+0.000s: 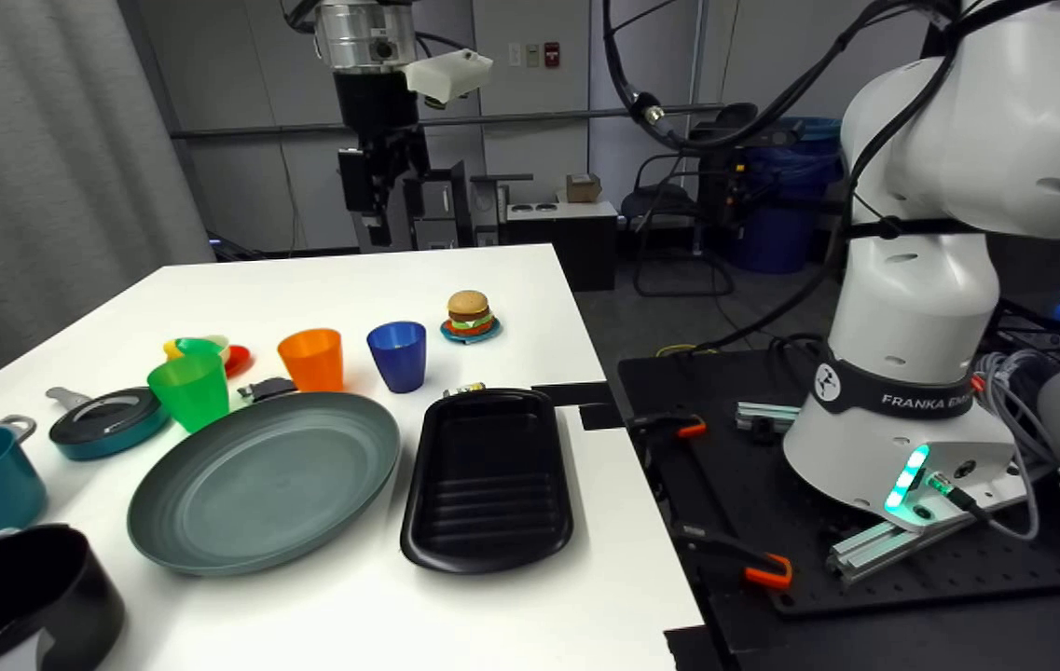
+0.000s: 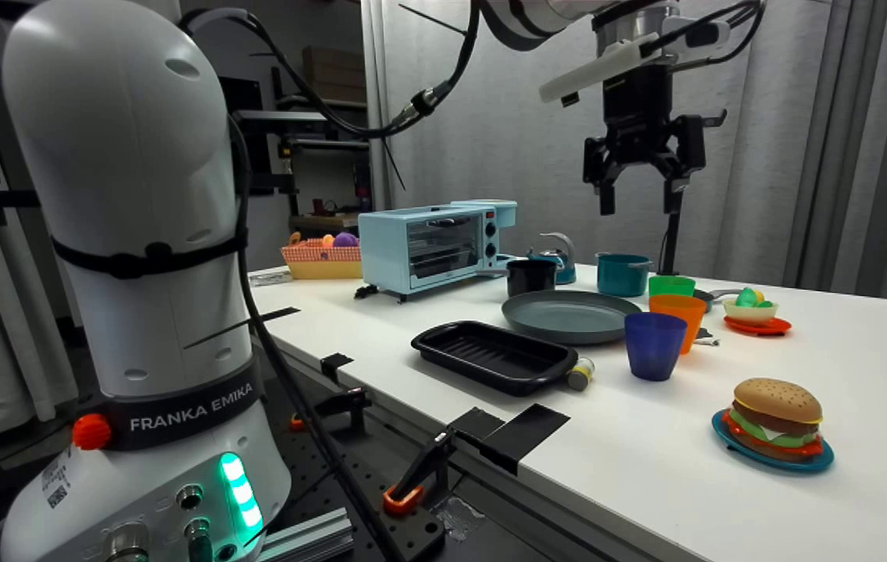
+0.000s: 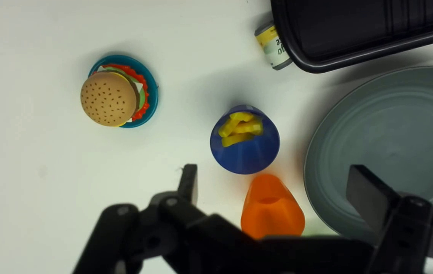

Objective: Pour the potato fries in the blue cup on the plate

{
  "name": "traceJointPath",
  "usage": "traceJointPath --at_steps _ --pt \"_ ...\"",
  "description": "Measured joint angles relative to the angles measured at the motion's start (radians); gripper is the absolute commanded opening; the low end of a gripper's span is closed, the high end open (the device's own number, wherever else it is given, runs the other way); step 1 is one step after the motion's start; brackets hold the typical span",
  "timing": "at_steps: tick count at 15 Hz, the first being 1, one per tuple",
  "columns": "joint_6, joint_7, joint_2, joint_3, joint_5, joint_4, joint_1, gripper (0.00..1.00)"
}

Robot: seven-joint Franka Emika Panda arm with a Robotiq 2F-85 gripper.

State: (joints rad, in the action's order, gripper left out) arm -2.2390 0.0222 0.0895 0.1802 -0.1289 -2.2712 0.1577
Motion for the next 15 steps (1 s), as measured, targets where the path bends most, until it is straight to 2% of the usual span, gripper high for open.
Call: traceJointPath --at_steps 6,11,15 --pt "0.0 0.019 -0.004 0.0 -0.016 -0.001 0.002 1.0" --pt "0.0 0.109 -0.031 0.006 -0.073 0.019 0.03 1.0" --pt "0.0 0.15 -0.076 0.018 -0.077 0.058 0.044 1.0"
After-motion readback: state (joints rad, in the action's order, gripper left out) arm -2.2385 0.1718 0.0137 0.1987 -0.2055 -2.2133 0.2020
